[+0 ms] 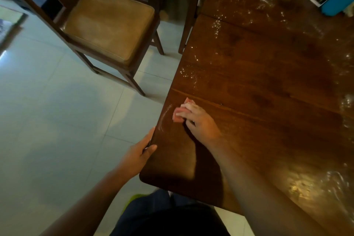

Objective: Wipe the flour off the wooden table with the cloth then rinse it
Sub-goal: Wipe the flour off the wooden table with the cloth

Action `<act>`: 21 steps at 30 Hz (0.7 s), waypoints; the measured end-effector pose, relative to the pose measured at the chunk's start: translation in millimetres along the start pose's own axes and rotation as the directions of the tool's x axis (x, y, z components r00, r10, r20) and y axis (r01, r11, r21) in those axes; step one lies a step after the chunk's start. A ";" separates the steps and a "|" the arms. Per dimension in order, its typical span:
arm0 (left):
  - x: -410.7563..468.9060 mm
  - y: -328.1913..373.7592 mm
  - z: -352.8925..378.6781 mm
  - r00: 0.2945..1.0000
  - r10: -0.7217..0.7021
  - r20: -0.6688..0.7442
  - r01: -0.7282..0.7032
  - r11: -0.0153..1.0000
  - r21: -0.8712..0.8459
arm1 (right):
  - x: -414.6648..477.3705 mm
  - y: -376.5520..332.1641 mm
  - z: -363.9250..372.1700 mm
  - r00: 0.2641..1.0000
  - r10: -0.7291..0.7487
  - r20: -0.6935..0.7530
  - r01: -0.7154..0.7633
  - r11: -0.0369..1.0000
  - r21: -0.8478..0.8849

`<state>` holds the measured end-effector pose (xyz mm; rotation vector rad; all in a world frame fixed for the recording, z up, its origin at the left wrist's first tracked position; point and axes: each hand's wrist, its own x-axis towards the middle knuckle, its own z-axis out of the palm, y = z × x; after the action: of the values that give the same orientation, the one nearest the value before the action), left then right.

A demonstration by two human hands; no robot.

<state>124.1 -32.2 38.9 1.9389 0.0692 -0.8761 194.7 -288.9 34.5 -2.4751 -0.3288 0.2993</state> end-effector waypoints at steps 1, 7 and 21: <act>-0.1 1.5 -1.0 1.000 -0.002 0.001 0.002 1.000 0.009 | 9.9 -6.3 4.0 0.995 0.068 -0.070 -0.068 0.998 -0.008; 1.4 3.9 -3.5 1.000 0.002 -0.019 -0.002 1.000 0.006 | 18.0 -21.4 18.0 0.900 -0.357 0.252 0.342 0.934 0.105; 47.0 72.2 -6.5 0.998 -0.063 -0.017 0.062 0.811 0.582 | -11.4 58.5 -45.1 0.954 -0.255 0.161 0.257 0.966 0.005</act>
<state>190.9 -79.4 66.7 2.5206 -0.1602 -1.0259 206.5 -362.7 36.0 -2.3938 -0.7156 0.3880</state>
